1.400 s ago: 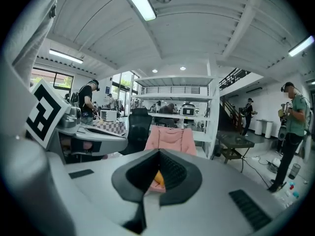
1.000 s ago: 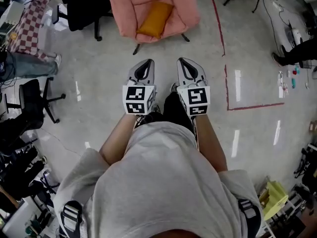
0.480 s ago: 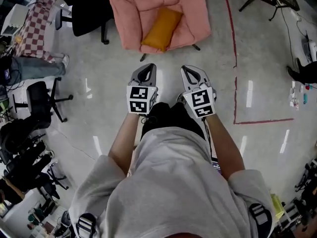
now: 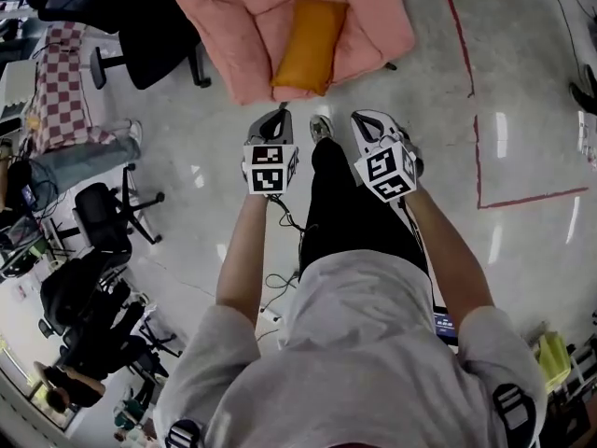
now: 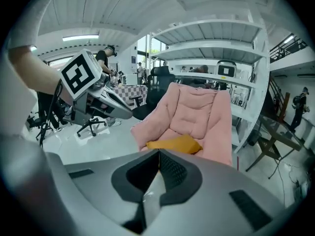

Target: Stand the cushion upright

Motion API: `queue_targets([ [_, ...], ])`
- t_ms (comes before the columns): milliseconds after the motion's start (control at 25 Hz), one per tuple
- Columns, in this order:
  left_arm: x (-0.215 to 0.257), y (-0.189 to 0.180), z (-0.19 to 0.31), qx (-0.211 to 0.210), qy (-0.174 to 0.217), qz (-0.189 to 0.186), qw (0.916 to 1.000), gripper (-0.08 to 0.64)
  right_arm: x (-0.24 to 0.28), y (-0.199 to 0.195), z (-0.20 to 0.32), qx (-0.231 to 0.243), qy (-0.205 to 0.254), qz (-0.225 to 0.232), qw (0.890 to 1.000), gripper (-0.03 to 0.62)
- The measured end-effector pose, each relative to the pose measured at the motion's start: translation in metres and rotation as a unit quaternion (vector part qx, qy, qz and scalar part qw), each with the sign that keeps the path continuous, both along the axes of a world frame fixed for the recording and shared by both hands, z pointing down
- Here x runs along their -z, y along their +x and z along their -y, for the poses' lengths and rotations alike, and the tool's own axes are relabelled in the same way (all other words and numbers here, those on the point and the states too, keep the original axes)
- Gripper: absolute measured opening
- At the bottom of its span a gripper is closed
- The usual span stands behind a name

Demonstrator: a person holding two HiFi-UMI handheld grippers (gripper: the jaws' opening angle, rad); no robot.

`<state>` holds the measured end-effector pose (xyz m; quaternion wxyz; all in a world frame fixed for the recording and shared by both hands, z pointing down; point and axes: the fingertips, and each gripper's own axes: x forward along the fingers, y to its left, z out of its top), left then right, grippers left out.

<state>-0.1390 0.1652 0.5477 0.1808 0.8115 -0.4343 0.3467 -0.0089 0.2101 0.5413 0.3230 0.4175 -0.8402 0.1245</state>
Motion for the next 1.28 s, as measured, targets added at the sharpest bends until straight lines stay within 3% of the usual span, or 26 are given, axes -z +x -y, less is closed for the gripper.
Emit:
queue_targets([
  [120,-0.041,0.009,0.041,-0.020,-0.026,0.045,0.9984,0.014,-0.039,0.009,0.039,-0.004,-0.025,0.012,1.000,0.009],
  [320,-0.076,0.010,0.077,-0.082,-0.041,0.125,0.9879,0.012,-0.082,0.007,0.066,-0.036,-0.066,0.017,0.997,0.009],
  [480,-0.119,0.012,0.089,-0.125,-0.080,0.172,0.9739,0.014,-0.126,0.006,0.070,-0.076,-0.109,0.027,0.991,0.009],
  [680,-0.140,-0.005,0.086,-0.169,-0.105,0.213,0.9567,0.014,-0.144,-0.010,0.058,-0.129,-0.133,0.047,0.981,0.009],
  [840,-0.166,0.003,0.103,-0.224,-0.095,0.269,0.9319,0.014,-0.170,0.013,0.065,-0.176,-0.138,0.062,0.973,0.009],
  [960,-0.181,-0.002,0.124,-0.256,-0.065,0.309,0.9135,0.014,-0.186,0.020,0.077,-0.195,-0.134,0.067,0.969,0.009],
  [1120,-0.197,0.001,0.143,-0.307,-0.031,0.342,0.8874,0.014,-0.208,0.015,0.090,-0.180,-0.120,0.061,0.974,0.009],
  [1280,-0.216,-0.003,0.144,-0.361,-0.059,0.368,0.8547,0.014,-0.226,0.002,0.100,-0.160,-0.120,0.066,0.978,0.009],
])
